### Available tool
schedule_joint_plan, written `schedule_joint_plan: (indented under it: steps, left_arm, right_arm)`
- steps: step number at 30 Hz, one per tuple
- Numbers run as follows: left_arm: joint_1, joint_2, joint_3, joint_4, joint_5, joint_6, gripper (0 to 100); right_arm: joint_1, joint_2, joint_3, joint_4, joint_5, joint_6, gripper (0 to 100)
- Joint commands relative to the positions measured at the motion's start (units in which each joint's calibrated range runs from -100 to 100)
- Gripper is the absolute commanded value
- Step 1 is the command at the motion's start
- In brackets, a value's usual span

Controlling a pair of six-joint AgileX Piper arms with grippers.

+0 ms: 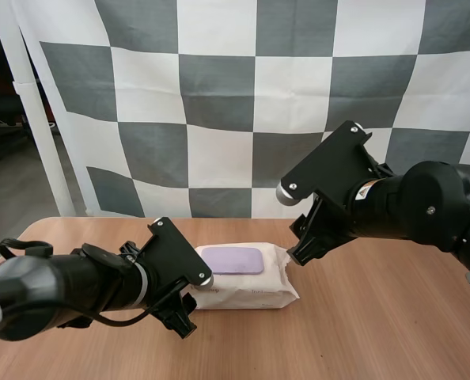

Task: Open the wet wipes lid

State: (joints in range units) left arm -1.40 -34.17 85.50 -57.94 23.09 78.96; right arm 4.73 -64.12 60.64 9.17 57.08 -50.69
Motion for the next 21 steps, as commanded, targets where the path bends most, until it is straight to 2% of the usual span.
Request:
schedule_joint_plan:
  steps: [1, 7, 10, 11, 21]
  left_arm:
    - [1.89, 3.6, -2.8, -15.8, 3.8, 14.3, 100]
    - [7.68, 12.9, -8.9, -12.8, 23.9, 14.3, 100]
    - [9.69, 16.4, -11.3, -10.8, 33.9, 14.3, 100]
    - [10.05, 17.4, -11.9, -10.2, 35.8, 14.3, 100]
    - [10.07, 25.2, -15.6, -6.7, 42.4, 14.3, 100]
  right_arm:
    - [0.0, 0.1, 0.0, 0.1, -0.1, 0.0, 100]
    - [0.0, 0.2, 0.0, 0.1, 0.2, 0.0, 100]
    - [0.0, 1.3, 0.0, 0.1, 0.2, 0.0, 100]
    - [0.0, 2.0, 0.0, 0.1, 0.2, 0.0, 100]
    - [0.0, 3.9, -0.2, 1.6, -1.3, 0.0, 100]
